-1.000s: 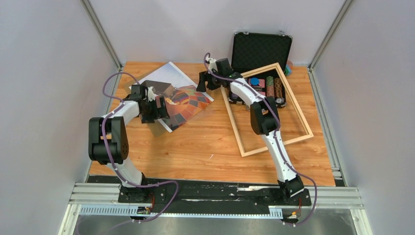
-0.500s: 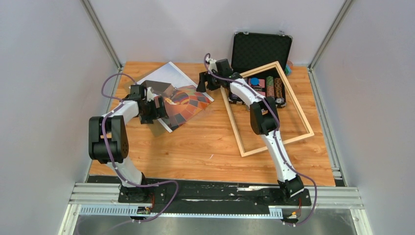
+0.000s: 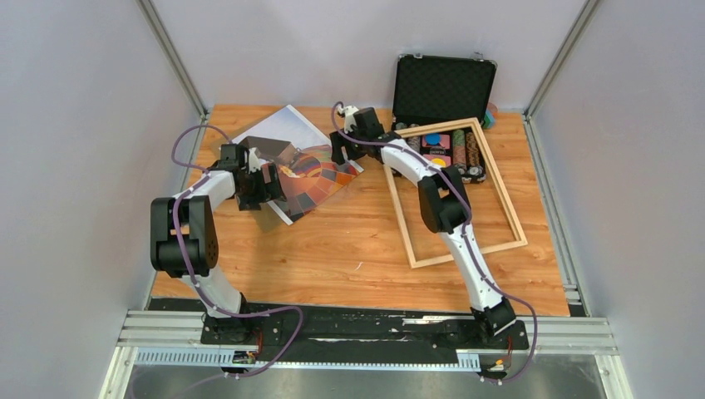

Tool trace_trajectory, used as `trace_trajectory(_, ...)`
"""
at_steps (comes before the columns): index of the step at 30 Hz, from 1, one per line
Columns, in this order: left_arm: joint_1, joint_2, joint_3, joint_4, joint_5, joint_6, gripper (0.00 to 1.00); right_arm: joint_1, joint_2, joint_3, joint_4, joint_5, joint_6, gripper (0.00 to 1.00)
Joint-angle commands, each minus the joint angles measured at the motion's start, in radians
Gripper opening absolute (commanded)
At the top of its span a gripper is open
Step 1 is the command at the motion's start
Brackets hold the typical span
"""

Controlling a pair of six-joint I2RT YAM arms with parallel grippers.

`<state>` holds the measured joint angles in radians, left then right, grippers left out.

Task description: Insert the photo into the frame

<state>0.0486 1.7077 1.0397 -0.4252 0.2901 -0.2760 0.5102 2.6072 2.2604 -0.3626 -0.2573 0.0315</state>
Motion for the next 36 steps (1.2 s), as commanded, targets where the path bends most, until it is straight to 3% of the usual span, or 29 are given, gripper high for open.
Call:
trace_trajectory(1, 0.002, 0.026, 0.013, 0.032, 0.029, -0.005, 1.0, -0.007, -0.057, 0.008, -0.002, 0.043, -0.008, 0.74)
trace_trajectory(14, 0.002, 0.06, 0.012, 0.045, 0.125, -0.002, 1.0, -0.059, 0.035, 0.12, -0.033, -0.195, 0.172, 0.74)
trace_trajectory(26, 0.002, 0.075, 0.016, 0.036, 0.122, 0.004, 1.0, -0.059, 0.07, 0.118, -0.035, -0.196, 0.207, 0.73)
trace_trajectory(36, 0.002, 0.08, 0.013, 0.034, 0.127, 0.006, 1.0, -0.06, 0.075, 0.112, -0.027, -0.33, 0.274, 0.72)
